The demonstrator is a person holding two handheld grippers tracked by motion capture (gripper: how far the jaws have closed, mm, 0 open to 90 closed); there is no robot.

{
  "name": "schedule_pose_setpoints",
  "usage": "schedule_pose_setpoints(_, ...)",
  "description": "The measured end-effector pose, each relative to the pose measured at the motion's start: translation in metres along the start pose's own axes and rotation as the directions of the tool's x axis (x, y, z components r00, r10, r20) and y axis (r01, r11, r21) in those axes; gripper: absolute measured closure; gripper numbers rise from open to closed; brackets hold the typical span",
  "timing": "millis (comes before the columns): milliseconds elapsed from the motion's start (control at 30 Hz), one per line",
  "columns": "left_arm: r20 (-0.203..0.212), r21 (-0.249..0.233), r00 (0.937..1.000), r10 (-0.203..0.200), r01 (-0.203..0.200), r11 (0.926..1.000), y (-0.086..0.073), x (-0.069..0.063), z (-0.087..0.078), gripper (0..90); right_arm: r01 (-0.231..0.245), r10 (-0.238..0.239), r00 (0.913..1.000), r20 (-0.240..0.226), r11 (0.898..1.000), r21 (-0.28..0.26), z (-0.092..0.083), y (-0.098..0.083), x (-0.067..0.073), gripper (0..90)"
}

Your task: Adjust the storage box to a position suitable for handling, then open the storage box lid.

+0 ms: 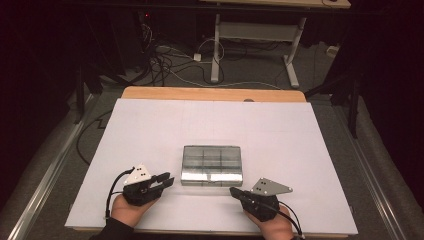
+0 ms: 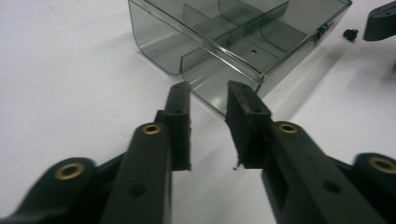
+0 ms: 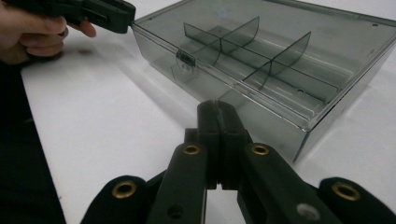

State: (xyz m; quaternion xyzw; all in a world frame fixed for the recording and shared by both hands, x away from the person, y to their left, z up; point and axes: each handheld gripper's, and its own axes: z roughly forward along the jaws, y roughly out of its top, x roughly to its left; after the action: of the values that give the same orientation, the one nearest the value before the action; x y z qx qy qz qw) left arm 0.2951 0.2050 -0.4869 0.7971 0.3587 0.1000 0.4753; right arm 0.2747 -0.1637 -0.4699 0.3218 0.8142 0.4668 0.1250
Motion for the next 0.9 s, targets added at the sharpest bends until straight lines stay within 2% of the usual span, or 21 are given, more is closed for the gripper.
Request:
schedule_pose_setpoints(67,0.007,-0.011,1.0000,0.002,-0.002,0.9999,0.000,-0.001,0.000,79.8,-0.012,0.012,0.9999,-0.004,1.000,0.001,0.002,0.000,-0.001,90.0)
schedule_pose_setpoints(267,0.015,-0.018,0.9999,0.002,-0.002,0.9998,0.001,-0.002,0.002,85.2,0.007,-0.007,1.0000,-0.001,1.000,-0.011,0.002,0.003,0.003,90.0)
schedule_pose_setpoints(333,0.015,-0.013,0.9999,0.003,-0.002,0.9999,0.001,-0.002,0.004,87.5,-0.005,0.005,1.0000,-0.003,1.000,-0.025,0.002,0.005,0.003,90.0)
schedule_pose_setpoints(500,0.015,-0.005,0.9999,0.005,-0.005,1.0000,0.001,-0.003,0.006,87.6,-0.001,0.001,1.0000,-0.006,1.000,-0.019,0.005,0.008,0.005,90.0)
schedule_pose_setpoints(700,0.017,-0.018,0.9998,0.007,-0.007,0.9998,0.000,-0.005,0.004,87.7,-0.003,0.002,0.9999,-0.017,1.000,-0.025,0.015,0.012,0.012,90.0)
schedule_pose_setpoints(767,0.011,-0.023,0.9998,0.017,-0.017,0.9996,0.001,-0.006,0.004,87.7,0.017,-0.017,0.9996,-0.020,1.000,-0.026,0.018,0.014,0.015,90.0)
schedule_pose_setpoints(900,0.012,-0.021,0.9999,0.011,-0.010,0.9997,0.002,-0.007,0.005,87.7,0.042,-0.043,0.9984,-0.038,0.999,-0.025,0.023,0.019,0.021,90.0)
